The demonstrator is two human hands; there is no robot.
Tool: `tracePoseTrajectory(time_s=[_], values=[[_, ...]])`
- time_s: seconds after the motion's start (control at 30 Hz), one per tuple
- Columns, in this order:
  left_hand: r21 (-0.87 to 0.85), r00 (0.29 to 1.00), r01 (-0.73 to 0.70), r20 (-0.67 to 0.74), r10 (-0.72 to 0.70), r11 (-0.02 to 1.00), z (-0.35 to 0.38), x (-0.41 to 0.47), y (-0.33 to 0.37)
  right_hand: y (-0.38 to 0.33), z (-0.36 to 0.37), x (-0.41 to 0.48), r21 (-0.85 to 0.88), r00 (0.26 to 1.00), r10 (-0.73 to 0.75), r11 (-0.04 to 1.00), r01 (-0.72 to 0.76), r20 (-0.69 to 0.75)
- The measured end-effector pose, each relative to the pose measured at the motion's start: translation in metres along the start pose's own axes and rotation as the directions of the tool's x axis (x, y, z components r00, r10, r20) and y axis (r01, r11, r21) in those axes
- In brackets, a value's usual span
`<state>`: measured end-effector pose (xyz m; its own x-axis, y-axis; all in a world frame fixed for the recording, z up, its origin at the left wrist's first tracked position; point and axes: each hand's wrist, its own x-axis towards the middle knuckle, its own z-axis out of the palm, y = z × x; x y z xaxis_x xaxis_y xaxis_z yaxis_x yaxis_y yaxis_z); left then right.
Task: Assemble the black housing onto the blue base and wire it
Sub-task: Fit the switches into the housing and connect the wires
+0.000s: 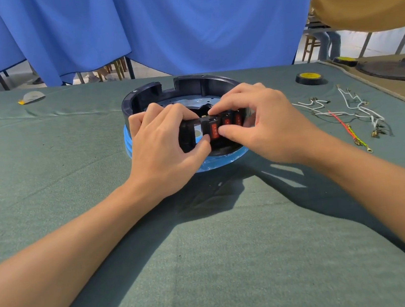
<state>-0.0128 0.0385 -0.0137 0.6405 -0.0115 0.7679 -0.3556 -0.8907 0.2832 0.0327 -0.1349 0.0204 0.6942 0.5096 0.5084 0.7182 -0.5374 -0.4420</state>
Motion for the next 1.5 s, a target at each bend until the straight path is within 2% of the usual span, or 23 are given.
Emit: tracePoseTrajectory(time_s=[0.07, 0.33, 0.6, 0.7, 0.8, 0.87, 0.97, 1.03, 1.17, 1.3, 1.4, 1.5], values=[[-0.026, 1.000, 0.016, -0.011, -0.016, 1.000, 0.000, 0.000, 0.000, 0.001, -0.004, 0.001, 0.062, 1.000, 0.022, 0.998, -0.023, 0.016], [-0.039, 0.999, 0.015, -0.047, -0.017, 0.999, 0.003, 0.000, -0.002, -0.005, 0.002, 0.006, 0.181, 0.988, 0.129, 0.977, -0.111, -0.089], [0.032, 0.994, -0.014, -0.111, 0.018, 0.999, 0.005, 0.000, -0.001, -0.003, -0.012, -0.001, 0.103, 0.990, 0.084, 0.992, -0.072, -0.113], [0.066, 0.991, -0.027, -0.130, 0.035, 0.997, 0.007, 0.001, -0.001, 0.012, -0.037, -0.004, -0.051, 0.983, 0.092, 0.994, -0.101, -0.160], [0.125, 0.989, -0.041, -0.136, 0.058, 0.991, 0.014, 0.003, 0.003, 0.034, -0.054, -0.013, -0.287, 0.987, 0.159, 0.944, -0.162, -0.032], [0.240, 0.983, -0.073, -0.144, 0.110, 0.968, 0.020, 0.005, 0.007, 0.048, -0.058, -0.021, -0.394, 0.973, 0.229, 0.897, -0.201, 0.026], [0.429, 0.955, -0.148, -0.171, 0.241, 0.891, 0.028, 0.010, 0.016, 0.061, -0.065, -0.031, -0.370, 0.948, 0.317, 0.882, -0.293, 0.004], [0.469, 0.940, -0.174, -0.182, 0.288, 0.866, 0.033, 0.012, 0.023, 0.066, -0.071, -0.036, -0.378, 0.931, 0.365, 0.866, -0.327, 0.030], [0.418, 0.942, -0.211, -0.155, 0.298, 0.884, 0.040, 0.009, 0.027, 0.070, -0.083, -0.043, -0.425, 0.891, 0.413, 0.852, -0.305, 0.190], [0.313, 0.930, -0.294, -0.125, 0.346, 0.903, 0.035, 0.004, 0.018, 0.065, -0.092, -0.047, -0.386, 0.851, 0.421, 0.876, -0.291, 0.315], [0.285, 0.934, -0.292, -0.122, 0.337, 0.913, 0.034, 0.004, 0.019, 0.060, -0.095, -0.047, -0.374, 0.842, 0.424, 0.879, -0.296, 0.332], [0.295, 0.946, -0.263, -0.108, 0.305, 0.919, 0.033, 0.004, 0.019, 0.059, -0.096, -0.045, -0.487, 0.831, 0.463, 0.827, -0.279, 0.310]])
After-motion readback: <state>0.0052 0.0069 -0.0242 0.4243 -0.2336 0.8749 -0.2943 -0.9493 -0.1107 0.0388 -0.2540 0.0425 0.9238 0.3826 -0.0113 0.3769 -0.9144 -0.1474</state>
